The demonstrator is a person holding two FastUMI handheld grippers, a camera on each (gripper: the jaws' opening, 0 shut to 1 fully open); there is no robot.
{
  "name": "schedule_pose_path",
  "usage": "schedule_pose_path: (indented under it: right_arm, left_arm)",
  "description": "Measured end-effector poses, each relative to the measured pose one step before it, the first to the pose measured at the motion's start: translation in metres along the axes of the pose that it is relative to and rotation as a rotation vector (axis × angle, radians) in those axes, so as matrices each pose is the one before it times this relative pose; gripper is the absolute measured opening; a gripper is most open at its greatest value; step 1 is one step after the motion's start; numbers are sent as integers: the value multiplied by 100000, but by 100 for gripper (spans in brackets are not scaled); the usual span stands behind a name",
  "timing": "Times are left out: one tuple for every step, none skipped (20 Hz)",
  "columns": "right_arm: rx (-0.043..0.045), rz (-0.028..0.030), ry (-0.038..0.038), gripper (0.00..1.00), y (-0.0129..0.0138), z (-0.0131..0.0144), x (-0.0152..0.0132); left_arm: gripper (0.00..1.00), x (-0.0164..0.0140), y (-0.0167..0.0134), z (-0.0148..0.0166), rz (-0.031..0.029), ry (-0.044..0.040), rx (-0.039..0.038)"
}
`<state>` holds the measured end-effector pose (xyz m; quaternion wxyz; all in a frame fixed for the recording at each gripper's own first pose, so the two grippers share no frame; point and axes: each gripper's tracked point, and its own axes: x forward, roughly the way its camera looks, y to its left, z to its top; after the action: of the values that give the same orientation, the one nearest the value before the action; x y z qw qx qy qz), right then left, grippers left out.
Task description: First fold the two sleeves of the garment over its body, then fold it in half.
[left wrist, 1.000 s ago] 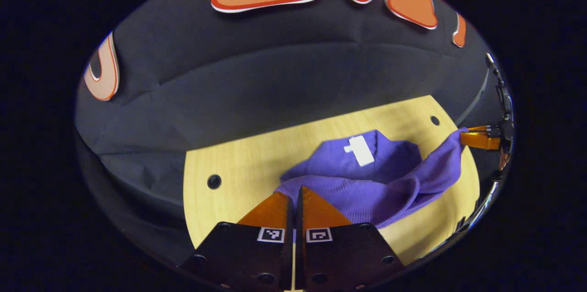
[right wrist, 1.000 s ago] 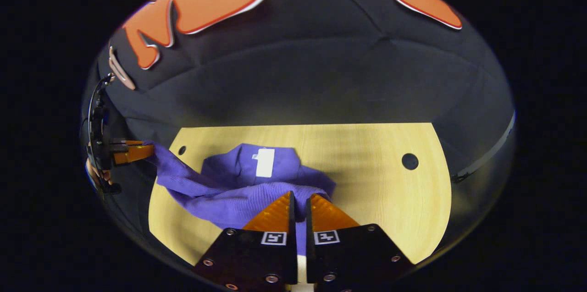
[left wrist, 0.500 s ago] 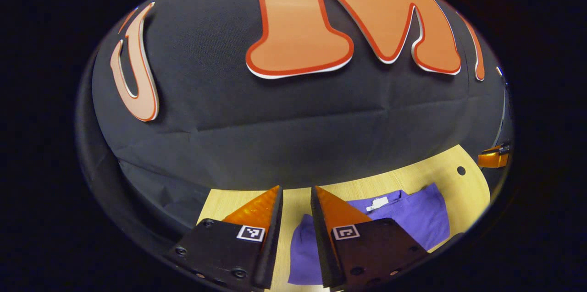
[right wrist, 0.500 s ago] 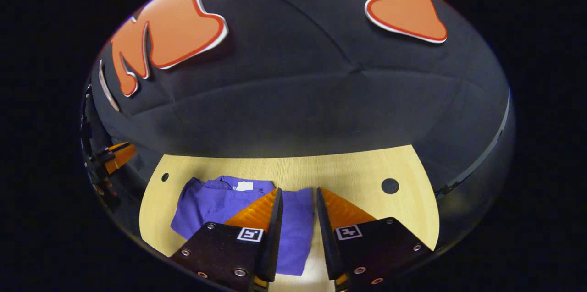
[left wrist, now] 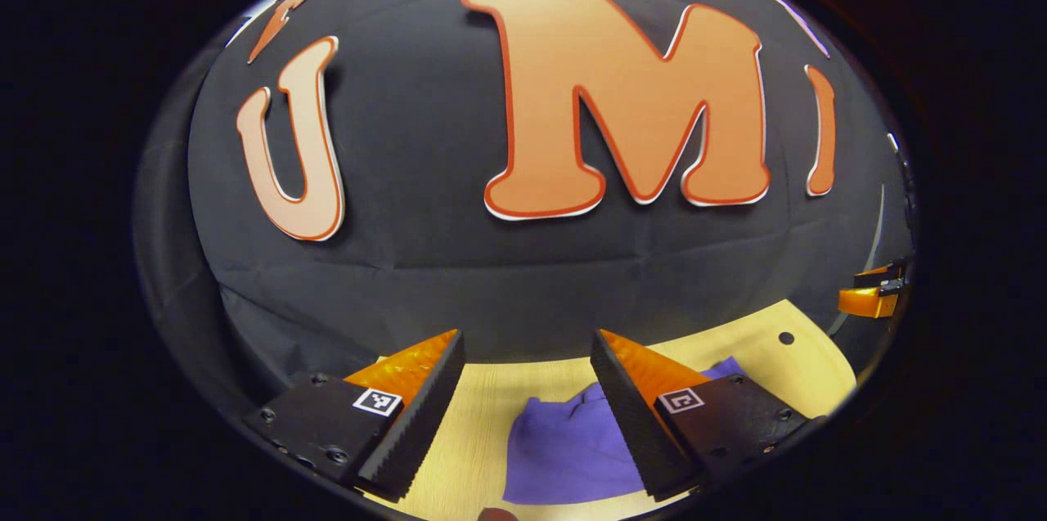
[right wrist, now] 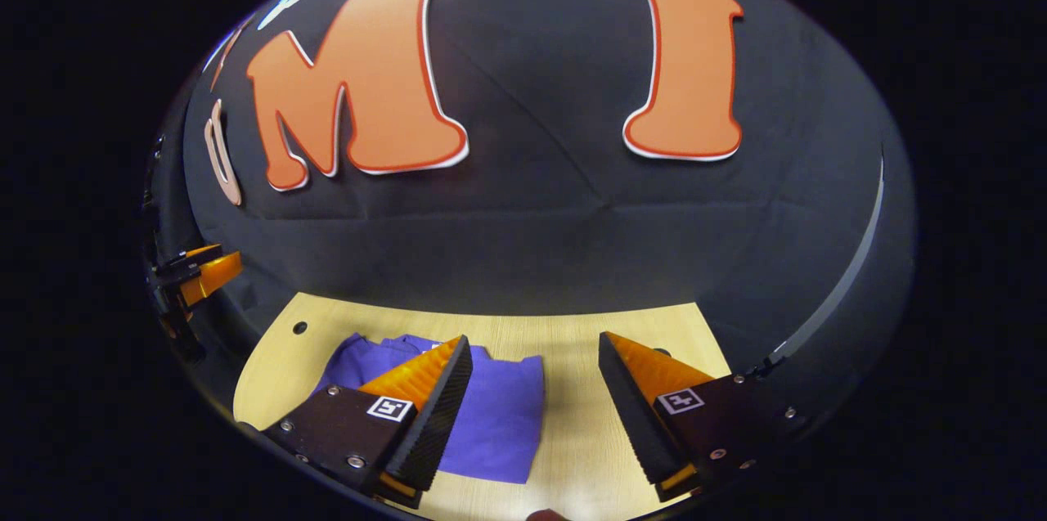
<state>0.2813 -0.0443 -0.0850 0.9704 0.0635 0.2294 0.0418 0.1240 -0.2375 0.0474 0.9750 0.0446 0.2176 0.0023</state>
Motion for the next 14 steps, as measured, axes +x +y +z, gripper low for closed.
schedule_pose_path:
  right_arm:
    - [-197, -303, -2618, 94, 292, 567, -1120]
    - [-482, -59, -2655, 95, 349, 472, -1065]
    - [-593, -127, -3183, 95, 315, 683, -1158]
    - [-700, 1383, -3718, 95, 805, 514, -1504]
    - [-327, 621, -2673, 95, 867, 420, -1159]
    - [-650, 490, -3063, 95, 803, 488, -1093]
    - [-1023, 1, -2879, 95, 516, 762, -997]
    - [-1021, 10, -2753, 95, 548, 684, -1196]
    - [-443, -144, -2024, 95, 443, 534, -964]
    - [299, 507, -1681, 95, 598, 434, -1063]
    - [1190, 1494, -515, 95, 750, 97, -884]
    - [1606, 1025, -91, 95, 708, -256, -1022]
    - [1351, 391, -1477, 95, 535, 121, -802]
    - [259, 27, -1440, 95, 373, -35, -620]
  left_arm:
    - [100, -1301, -295, 338, -1075, -1127, -1074]
    - [98, -1268, -128, 268, -468, -1568, -777]
    - [98, -1317, -41, 393, -374, -1322, -148]
    - [98, -1063, -87, 170, -385, -1148, 272]
    - [98, -1216, -163, 5, -1284, -103, 179]
    - [98, -1088, -506, -182, -1609, 652, -1130]
    - [100, -963, -169, 111, -926, -283, -1183]
    - [98, -1134, 5, 299, -120, -1022, -902]
    - [98, -1117, 6, 489, 249, -2046, -136]
    - [98, -955, -212, 488, -37, -2235, 578]
    - [98, -1204, -384, 505, -1596, -2384, 1552]
    - [98, -1408, -619, 180, -2102, -682, 1584]
    - [98, -1089, -144, 198, 254, -1909, 888]
    - [98, -763, -274, 119, -171, -1134, 680]
